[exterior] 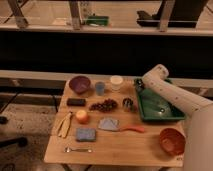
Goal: Wipe tray with brush
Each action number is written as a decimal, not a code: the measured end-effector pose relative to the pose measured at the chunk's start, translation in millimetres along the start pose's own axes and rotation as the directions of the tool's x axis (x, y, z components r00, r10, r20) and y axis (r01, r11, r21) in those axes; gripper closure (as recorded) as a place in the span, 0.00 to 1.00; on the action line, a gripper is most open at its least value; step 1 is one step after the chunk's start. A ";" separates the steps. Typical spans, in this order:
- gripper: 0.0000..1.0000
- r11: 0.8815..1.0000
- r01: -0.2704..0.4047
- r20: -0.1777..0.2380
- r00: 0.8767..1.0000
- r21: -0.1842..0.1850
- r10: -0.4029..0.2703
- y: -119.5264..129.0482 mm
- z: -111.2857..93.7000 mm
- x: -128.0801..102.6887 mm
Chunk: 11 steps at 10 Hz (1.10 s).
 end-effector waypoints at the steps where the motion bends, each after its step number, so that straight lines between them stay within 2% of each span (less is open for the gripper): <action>1: 1.00 1.000 -0.001 0.001 1.000 0.000 0.001 3.7 -1.5 3.1; 7: 1.00 1.000 0.002 -0.002 1.000 0.017 -0.002 23.1 -19.4 18.7; 11: 1.00 1.000 0.013 -0.021 1.000 0.008 -0.013 57.1 -35.9 45.7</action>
